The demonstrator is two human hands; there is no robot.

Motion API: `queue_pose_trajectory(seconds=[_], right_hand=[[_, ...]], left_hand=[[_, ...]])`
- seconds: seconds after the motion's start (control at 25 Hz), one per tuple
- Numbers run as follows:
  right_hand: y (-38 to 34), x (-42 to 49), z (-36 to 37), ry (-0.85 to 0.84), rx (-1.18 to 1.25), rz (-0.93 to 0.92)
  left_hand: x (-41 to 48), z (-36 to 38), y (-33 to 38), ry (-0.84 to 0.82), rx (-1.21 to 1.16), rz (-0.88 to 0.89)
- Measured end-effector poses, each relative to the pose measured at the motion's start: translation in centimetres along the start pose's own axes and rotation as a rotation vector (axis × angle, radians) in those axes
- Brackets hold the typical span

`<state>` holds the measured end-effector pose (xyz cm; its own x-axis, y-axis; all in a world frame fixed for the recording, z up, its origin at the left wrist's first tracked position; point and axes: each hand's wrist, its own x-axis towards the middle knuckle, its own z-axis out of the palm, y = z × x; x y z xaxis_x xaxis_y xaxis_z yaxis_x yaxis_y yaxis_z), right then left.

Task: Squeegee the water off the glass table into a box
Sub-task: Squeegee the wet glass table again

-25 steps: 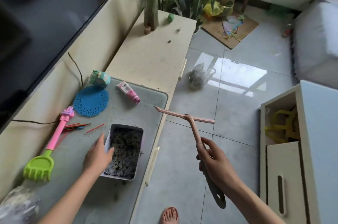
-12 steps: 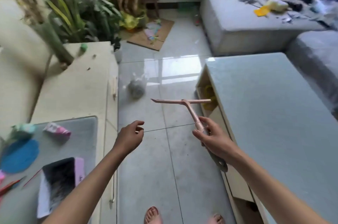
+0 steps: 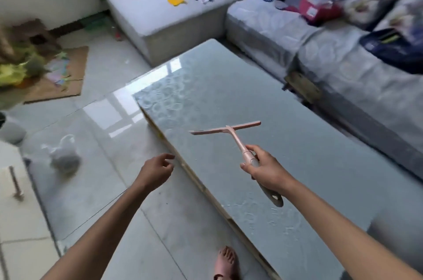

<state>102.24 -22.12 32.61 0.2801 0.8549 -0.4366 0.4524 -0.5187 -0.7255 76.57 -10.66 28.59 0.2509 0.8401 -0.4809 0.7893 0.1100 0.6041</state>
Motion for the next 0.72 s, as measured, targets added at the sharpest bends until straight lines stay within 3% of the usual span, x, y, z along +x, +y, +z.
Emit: queue_pose_trajectory(seconds=[0.36,0.72], right_hand=[[14.4,-0.9,-9.8,0.178,0.125,0.273],[22.3,7.5,-10.1,0.168,0.064,0.464]], left_hand=[[9.1,12.0,11.8,-0.242,0.333,0.122],[24.3,18.9,13.1,-0.322,0.61,0.257]])
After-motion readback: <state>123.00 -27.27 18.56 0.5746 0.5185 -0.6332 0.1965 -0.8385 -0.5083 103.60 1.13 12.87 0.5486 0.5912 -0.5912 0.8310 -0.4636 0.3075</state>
